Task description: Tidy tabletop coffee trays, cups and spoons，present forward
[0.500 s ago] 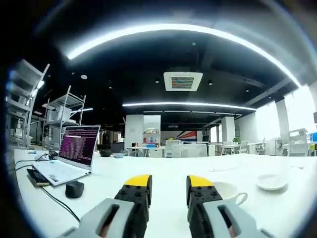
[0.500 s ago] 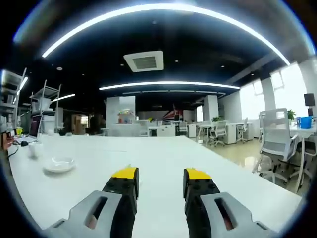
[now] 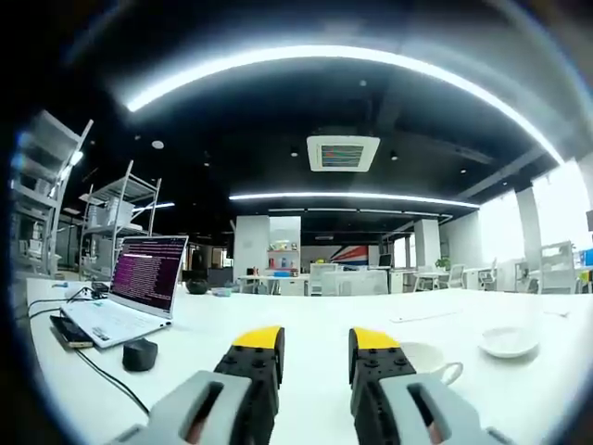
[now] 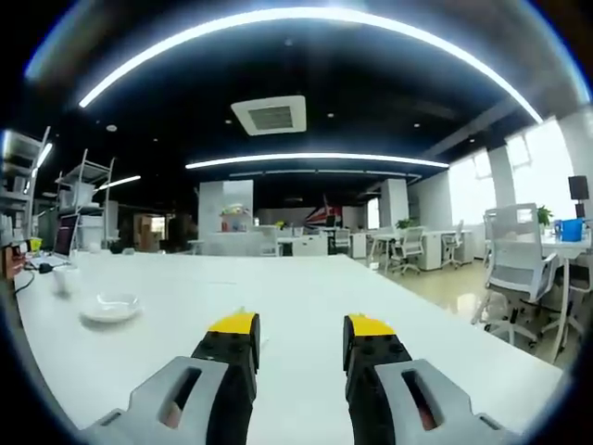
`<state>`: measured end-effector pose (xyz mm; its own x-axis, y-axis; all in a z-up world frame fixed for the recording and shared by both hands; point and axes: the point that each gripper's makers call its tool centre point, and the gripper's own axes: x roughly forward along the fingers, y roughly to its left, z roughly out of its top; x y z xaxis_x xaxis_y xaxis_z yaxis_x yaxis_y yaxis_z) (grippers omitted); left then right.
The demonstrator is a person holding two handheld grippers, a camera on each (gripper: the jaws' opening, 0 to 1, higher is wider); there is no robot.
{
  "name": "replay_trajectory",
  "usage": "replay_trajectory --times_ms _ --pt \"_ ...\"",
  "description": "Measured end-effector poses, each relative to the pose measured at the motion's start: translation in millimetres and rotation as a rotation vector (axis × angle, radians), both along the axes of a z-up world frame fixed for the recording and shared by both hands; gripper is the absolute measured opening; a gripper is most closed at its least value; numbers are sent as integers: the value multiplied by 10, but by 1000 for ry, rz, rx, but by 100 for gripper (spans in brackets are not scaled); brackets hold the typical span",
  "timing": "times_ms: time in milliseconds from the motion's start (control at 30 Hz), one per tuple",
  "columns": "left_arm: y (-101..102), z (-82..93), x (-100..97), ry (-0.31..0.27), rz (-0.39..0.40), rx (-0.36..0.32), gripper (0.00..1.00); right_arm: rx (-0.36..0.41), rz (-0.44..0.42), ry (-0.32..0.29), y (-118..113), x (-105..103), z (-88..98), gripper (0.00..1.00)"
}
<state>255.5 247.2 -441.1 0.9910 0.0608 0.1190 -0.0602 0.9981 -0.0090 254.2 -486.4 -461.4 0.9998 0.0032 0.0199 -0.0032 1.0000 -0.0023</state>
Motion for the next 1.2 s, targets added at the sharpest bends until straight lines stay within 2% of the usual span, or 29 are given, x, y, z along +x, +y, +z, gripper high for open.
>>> replay_trajectory --times_ms 633,1200 --pt "17 -5 -24 2 -8 -3 29 -13 5 -8 15 -56 61 36" --pt "22 97 -30 13 -21 15 29 -35 44 -20 22 58 200 35"
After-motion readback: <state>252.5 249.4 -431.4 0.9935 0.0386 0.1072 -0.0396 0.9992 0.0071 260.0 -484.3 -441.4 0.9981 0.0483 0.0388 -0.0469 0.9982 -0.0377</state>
